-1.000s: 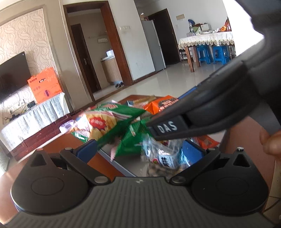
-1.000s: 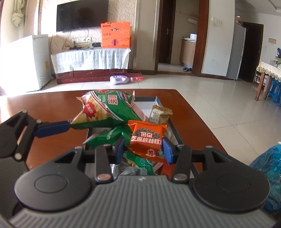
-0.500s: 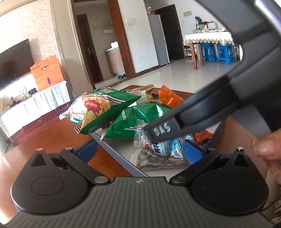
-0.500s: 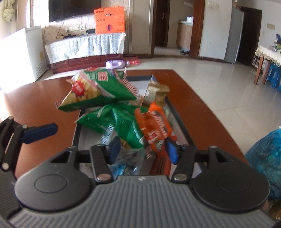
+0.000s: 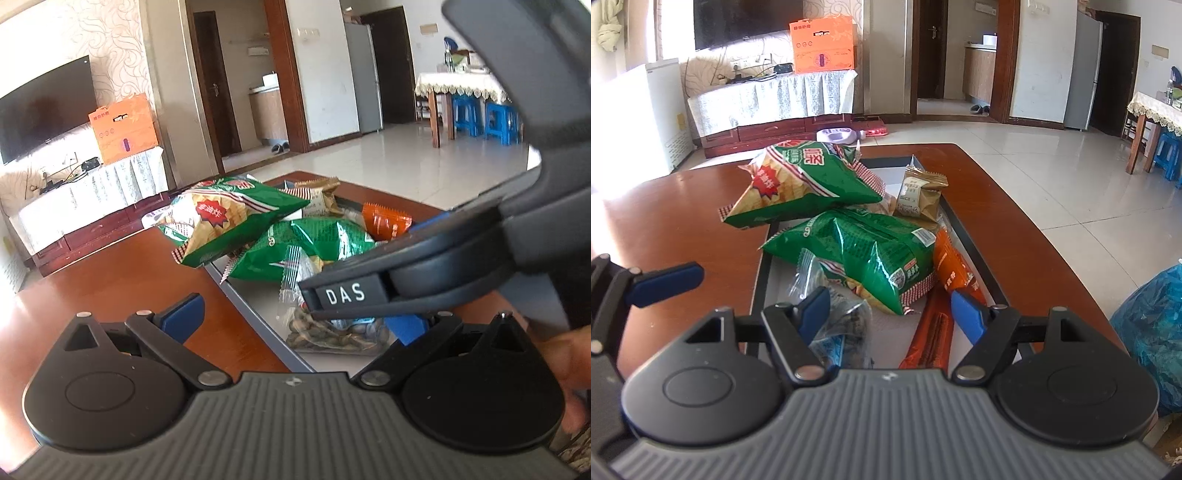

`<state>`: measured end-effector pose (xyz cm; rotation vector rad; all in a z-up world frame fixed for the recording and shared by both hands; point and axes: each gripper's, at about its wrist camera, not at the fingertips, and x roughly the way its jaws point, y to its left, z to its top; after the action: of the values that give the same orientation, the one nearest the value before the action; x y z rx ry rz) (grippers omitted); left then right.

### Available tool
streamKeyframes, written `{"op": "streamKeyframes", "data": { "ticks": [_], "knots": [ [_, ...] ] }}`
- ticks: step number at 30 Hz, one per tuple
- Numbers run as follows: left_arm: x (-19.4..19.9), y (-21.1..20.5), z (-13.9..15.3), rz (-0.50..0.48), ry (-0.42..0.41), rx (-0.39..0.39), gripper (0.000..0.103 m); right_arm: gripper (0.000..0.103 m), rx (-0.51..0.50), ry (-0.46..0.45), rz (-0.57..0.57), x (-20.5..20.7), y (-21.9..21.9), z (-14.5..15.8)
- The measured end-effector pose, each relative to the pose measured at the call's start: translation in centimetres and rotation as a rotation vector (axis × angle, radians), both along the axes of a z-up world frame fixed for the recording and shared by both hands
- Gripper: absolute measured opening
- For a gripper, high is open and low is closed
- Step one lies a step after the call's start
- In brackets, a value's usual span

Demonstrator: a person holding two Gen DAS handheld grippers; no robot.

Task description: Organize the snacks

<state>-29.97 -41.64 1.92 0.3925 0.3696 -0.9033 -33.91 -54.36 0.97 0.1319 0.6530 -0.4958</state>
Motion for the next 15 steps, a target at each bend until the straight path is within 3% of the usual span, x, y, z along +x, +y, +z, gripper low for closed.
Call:
{"op": "streamKeyframes", "data": {
  "ticks": [3,7,13,15],
  "knots": [
    [-0.4,-0.1,-0.1,0.02,-0.037,0.018,0.103,0.075,0.019,-0.003,-0.005,0.0,-0.2,0.0],
    [-0.1,0.4,0.3,0.06,-0.015,-0.019,0.103,0.075,0.012,-0.005,0.007,-0.2,0.2,0.3],
    [1.3,1.5,0.9,0.082,0.137,-0.076,0.103,0.075,0.025,-0.016,0.014,-0.8,0.8,0.6],
    [1.1,1.6,1.0,0.095,0.133,-0.073,0.103,0.075,0.021,-0.023,0.018,-0.9,1.1,0.8]
  ]
}}
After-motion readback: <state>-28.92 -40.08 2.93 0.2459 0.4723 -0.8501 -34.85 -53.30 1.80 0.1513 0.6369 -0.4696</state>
